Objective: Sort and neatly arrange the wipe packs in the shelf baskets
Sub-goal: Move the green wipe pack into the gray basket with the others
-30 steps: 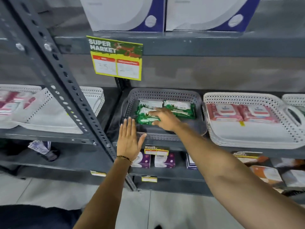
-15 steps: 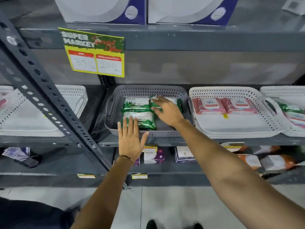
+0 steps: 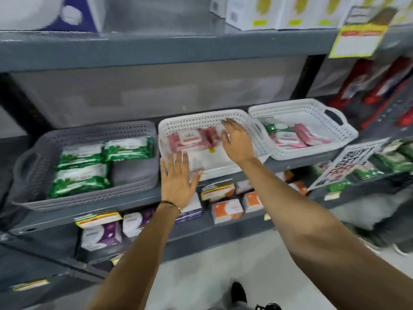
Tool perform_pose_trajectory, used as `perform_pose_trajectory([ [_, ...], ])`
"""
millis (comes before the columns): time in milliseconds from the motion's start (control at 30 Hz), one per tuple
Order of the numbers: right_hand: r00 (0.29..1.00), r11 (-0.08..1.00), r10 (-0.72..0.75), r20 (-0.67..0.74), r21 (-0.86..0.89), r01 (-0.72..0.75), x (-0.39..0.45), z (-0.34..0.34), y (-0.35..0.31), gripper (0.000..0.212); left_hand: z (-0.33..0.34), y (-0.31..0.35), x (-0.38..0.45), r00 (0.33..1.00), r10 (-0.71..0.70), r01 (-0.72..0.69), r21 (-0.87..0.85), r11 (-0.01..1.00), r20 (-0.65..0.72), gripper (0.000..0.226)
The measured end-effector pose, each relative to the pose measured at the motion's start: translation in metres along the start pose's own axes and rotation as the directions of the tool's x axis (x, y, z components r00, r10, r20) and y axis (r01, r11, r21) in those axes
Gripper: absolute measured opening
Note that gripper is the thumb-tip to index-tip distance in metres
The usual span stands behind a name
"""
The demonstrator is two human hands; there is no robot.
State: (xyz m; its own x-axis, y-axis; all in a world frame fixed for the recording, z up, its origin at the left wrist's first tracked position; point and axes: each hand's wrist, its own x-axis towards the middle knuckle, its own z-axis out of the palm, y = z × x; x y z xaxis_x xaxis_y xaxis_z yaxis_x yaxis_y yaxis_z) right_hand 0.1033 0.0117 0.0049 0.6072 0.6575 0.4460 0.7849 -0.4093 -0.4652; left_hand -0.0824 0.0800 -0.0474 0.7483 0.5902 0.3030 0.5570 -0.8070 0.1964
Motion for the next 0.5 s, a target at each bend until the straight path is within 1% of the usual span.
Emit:
perform_pose_trajectory([
  [100,1.000,0.999,-0.014,0.020,-0.050,0.015,0.005,-0.026,0.053,0.037,0.015,0.045,0.014,0.999,-0.041,0.041,-0.047,0.998,0.002,0.084],
  [167,1.000,0.998,0.004,0.021,-0.061,-0.002,0.010,-0.039,0.079,0.037,0.022,0.068,0.020,0.998,-0.059,0.059,-0.046,0.997,-0.006,0.086],
  [367,0.995,0.989,0.103,-0.013,-0.102,-0.104,0.020,-0.061,0.137,0.038,0.039,0.120,0.040,0.997,-0.075,0.074,0.019,0.997,0.031,0.084],
  [500,0.977,0.965,0.215,0.002,-0.154,-0.212,0.029,-0.064,0.163,0.036,0.047,0.133,0.048,0.994,-0.103,0.101,0.056,0.993,0.040,0.085],
])
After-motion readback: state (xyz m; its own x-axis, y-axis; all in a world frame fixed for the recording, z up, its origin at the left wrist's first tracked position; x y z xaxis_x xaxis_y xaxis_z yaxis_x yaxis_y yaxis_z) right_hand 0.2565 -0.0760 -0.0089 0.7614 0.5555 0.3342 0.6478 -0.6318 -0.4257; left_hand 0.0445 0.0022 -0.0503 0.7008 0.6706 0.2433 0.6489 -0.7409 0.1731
